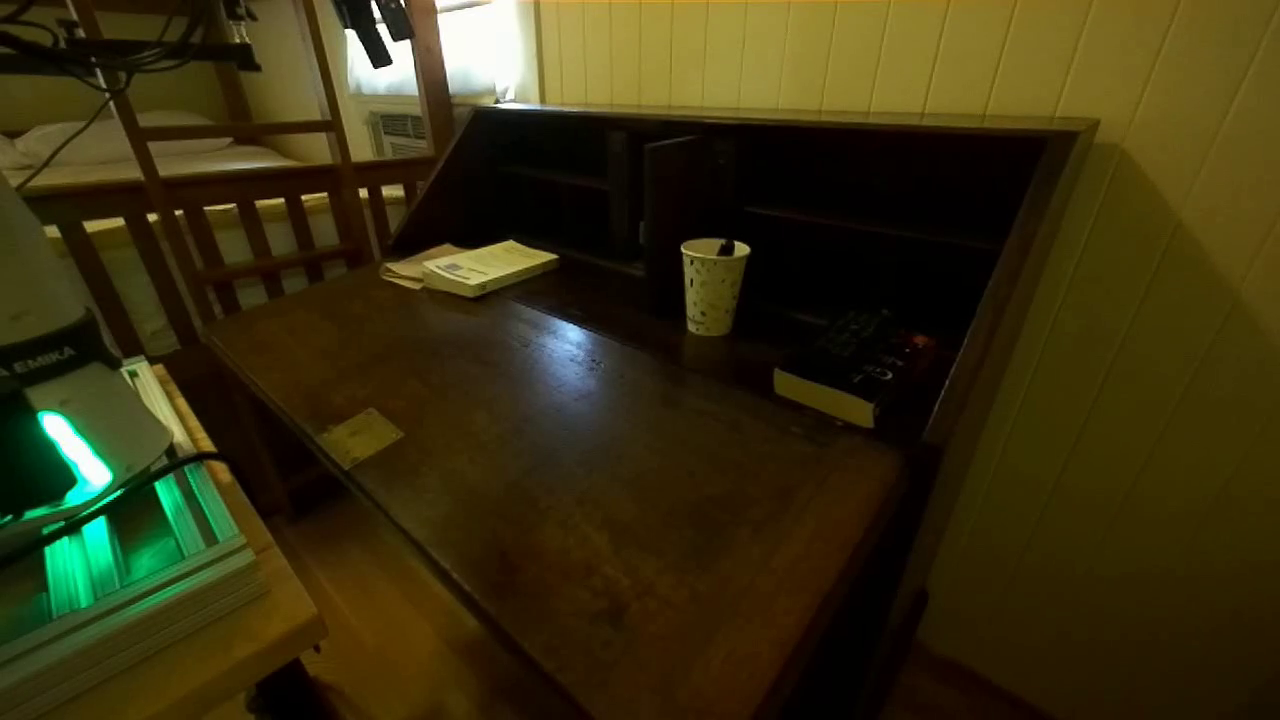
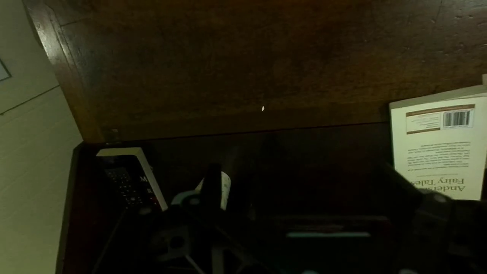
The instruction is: Close the cabinet door
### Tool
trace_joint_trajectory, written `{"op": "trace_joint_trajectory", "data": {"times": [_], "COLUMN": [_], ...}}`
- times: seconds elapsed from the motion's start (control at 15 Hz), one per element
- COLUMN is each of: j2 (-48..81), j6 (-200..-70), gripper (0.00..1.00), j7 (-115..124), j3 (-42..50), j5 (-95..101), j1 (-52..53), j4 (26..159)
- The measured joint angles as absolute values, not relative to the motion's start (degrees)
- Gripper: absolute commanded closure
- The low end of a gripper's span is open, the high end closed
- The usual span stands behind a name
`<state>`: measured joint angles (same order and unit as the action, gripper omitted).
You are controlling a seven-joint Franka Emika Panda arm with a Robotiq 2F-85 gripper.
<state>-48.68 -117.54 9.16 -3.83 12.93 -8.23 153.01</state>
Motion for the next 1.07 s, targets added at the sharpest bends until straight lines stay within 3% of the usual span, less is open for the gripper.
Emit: {"op": "trace_joint_trajectory", "data": {"times": [1.07], "j2": [-32.51], "j6": [-133.47], "gripper": [0.00], "j7": [-8.56], "j3": [15.49], "j5": [2.16], "j1": [-6.49], "j4": [147.26]}}
